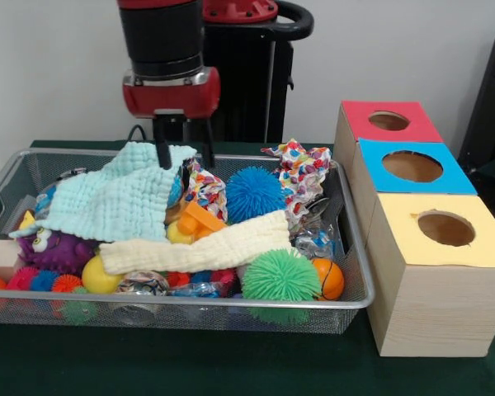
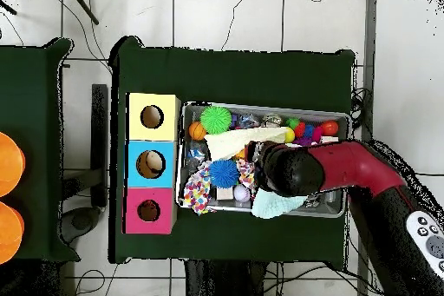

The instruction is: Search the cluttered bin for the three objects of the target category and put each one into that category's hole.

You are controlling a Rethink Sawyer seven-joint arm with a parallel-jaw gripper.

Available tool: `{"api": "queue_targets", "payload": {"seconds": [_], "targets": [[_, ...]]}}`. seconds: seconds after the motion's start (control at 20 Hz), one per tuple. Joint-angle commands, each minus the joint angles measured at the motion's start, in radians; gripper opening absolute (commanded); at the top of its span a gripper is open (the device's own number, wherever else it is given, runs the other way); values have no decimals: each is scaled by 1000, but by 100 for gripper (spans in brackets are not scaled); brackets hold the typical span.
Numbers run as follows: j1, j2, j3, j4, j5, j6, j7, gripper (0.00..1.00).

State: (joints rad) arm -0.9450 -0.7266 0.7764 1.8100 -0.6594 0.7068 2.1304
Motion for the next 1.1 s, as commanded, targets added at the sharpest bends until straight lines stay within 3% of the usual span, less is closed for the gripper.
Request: {"api": "queue_targets", "payload": {"seconds": [0.05, 0.3, 0.6, 0.9, 1.1], "targets": [[-109, 127, -17, 2, -137, -71, -307, 100], [-203, 168, 5, 2, -181, -69, -363, 100], [-225, 190, -75, -34, -243, -81, -221, 100], [-256, 228, -96, -41, -297, -102, -206, 100], [-237, 337, -145, -107, -387, -187, -156, 100]]}}
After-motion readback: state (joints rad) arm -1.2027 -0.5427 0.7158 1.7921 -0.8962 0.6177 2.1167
